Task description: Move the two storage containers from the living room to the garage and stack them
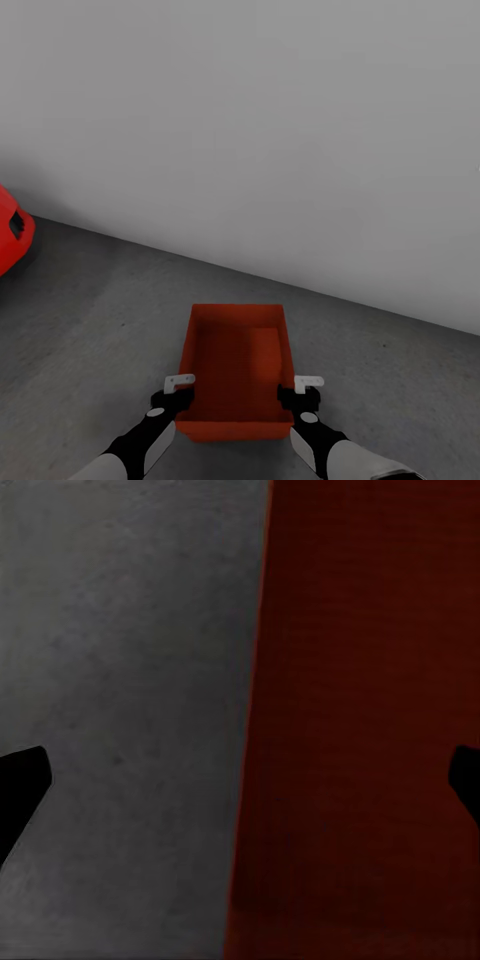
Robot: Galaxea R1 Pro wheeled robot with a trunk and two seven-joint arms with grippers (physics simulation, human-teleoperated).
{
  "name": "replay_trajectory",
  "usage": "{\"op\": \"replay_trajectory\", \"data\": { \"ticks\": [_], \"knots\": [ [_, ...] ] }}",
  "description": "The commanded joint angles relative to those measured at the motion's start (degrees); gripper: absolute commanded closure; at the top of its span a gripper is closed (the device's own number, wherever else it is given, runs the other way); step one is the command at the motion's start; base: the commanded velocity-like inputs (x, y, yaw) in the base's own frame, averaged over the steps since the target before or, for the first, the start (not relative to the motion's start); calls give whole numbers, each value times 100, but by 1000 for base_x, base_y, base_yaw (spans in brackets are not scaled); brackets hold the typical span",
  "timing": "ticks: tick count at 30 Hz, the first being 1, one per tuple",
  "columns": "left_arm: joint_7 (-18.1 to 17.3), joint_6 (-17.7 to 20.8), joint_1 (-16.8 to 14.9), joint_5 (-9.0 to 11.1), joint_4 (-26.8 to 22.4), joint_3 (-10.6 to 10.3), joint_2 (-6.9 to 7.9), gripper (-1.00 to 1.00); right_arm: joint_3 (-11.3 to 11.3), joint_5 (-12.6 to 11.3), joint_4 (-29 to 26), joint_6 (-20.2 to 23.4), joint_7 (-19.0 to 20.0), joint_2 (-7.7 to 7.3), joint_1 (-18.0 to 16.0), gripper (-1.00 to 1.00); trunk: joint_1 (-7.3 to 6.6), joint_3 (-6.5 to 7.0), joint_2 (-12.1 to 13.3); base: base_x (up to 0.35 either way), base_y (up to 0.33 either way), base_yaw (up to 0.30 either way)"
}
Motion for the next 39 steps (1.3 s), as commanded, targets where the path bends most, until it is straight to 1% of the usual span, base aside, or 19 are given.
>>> {"op": "replay_trajectory", "data": {
  "ticks": [1,15,39],
  "knots": [
    [40,-24,-4,48,-5,-47,5,-100,47,-25,6,-14,-26,1,-4,-100,-1,-4,-2,0,0,0],
    [47,-16,-4,65,-18,-30,-2,-100,41,-33,5,-8,-34,-33,-4,-100,-1,-4,-2,0,0,0],
    [47,-55,-4,58,-6,-21,14,-100,46,-28,5,-16,-27,-59,-4,-100,-528,427,961,0,0,0]
  ]
}}
